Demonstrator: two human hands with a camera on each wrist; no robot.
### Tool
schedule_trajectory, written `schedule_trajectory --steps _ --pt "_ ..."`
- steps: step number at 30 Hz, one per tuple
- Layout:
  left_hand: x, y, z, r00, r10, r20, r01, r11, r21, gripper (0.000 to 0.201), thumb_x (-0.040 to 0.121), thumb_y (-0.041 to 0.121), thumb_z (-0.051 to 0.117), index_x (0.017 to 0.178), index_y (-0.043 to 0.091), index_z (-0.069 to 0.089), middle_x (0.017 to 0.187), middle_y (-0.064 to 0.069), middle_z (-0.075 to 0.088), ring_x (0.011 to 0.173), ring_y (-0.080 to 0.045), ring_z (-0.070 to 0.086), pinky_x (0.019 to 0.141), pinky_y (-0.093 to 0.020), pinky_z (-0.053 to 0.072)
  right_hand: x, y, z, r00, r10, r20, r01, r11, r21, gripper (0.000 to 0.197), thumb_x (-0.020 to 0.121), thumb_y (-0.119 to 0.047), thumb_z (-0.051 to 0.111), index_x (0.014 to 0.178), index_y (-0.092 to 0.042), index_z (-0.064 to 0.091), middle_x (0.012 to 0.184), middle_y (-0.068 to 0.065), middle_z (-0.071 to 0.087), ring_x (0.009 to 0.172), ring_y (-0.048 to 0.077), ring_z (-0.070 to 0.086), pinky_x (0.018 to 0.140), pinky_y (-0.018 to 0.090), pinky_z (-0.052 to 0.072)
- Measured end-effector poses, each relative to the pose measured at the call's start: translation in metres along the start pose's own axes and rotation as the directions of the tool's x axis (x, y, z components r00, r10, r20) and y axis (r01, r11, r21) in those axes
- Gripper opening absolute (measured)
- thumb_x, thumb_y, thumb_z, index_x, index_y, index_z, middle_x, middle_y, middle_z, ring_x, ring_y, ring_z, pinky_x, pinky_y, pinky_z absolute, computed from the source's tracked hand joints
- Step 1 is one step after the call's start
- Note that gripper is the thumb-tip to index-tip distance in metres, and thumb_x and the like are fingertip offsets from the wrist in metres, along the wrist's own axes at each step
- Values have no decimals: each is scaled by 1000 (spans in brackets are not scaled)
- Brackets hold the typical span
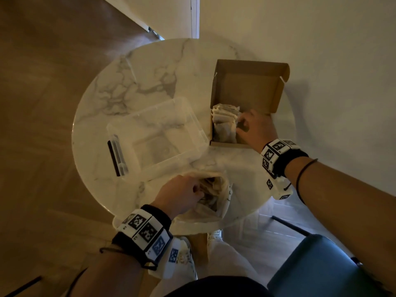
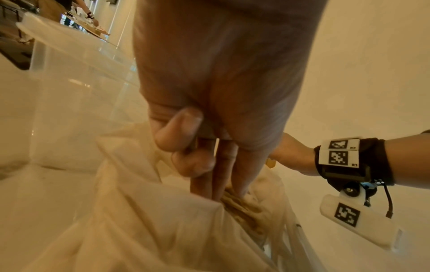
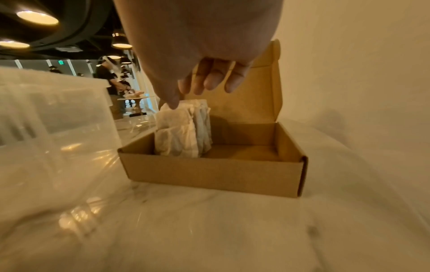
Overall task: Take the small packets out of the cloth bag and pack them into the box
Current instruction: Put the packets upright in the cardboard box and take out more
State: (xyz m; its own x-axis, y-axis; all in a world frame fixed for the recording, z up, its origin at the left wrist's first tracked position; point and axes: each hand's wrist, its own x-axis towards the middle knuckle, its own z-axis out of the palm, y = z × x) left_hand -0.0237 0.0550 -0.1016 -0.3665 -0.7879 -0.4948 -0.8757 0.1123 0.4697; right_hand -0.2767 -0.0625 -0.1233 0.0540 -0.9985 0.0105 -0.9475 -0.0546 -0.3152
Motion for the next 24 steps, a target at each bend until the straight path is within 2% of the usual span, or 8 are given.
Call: schedule_trajectory --steps 2,4,5,8,13,19,22,24 --pt "-4 -2 1 1000 1 10 -1 1000 -21 33 93 32 55 63 16 55 61 -1 54 52 -17 45 52 -28 34 1 -13 2 995 -27 96 25 1000 18 23 86 -30 62 108 -20 61 105 4 63 91 25 61 79 34 48" --pt "-8 -3 2 1000 -6 8 6 999 -37 41 93 31 55 56 20 42 54 2 42 48 -15 36 51 -27 30 9 -24 6 975 -20 220 29 999 -37 32 89 -30 56 121 -26 57 117 7 64 101 28 62 82 34 49" --pt "-10 -4 1 1000 -17 3 17 999 -42 42 93 32 55 55 20 41 53 2 40 48 -15 35 51 -27 30 14 -29 9 964 -12 266 32 997 -70 37 91 -31 54 127 -30 54 124 7 61 107 29 60 85 36 49" --pt "-12 -6 -3 998 -48 -30 46 998 -40 35 92 37 58 66 14 55 57 3 47 49 -13 39 52 -29 32 30 -39 14 939 17 344 24 993 -117 42 91 -30 55 132 -34 50 137 6 53 119 30 53 94 39 47" --pt "-7 -5 -3 995 -85 -56 84 996 -11 28 93 32 55 80 9 64 67 -2 58 54 -14 45 52 -29 35 50 -41 23 866 154 476 -43 971 -235 41 92 -28 55 132 -19 51 138 11 49 123 31 51 97 40 44" --pt "1 -3 1 994 -105 -26 103 993 -59 26 91 31 55 79 9 63 71 -6 60 55 -17 46 52 -30 34 46 -32 23 914 100 392 -13 976 -219 27 95 -28 47 111 -16 64 125 13 59 111 31 57 88 37 46" --pt "3 -1 1 993 -107 -40 103 991 -89 25 90 30 56 77 10 61 69 -4 59 57 -18 48 52 -30 34 46 -31 13 974 33 223 0 989 -145 22 94 -28 50 107 -17 64 108 12 65 99 31 61 81 38 49" --pt "5 1 1 994 -105 -39 101 991 -92 24 90 30 56 75 11 61 67 -2 56 56 -16 46 50 -29 32 44 -30 11 992 -18 122 34 991 -133 20 93 -27 51 104 -16 64 101 12 67 94 30 62 76 37 49"
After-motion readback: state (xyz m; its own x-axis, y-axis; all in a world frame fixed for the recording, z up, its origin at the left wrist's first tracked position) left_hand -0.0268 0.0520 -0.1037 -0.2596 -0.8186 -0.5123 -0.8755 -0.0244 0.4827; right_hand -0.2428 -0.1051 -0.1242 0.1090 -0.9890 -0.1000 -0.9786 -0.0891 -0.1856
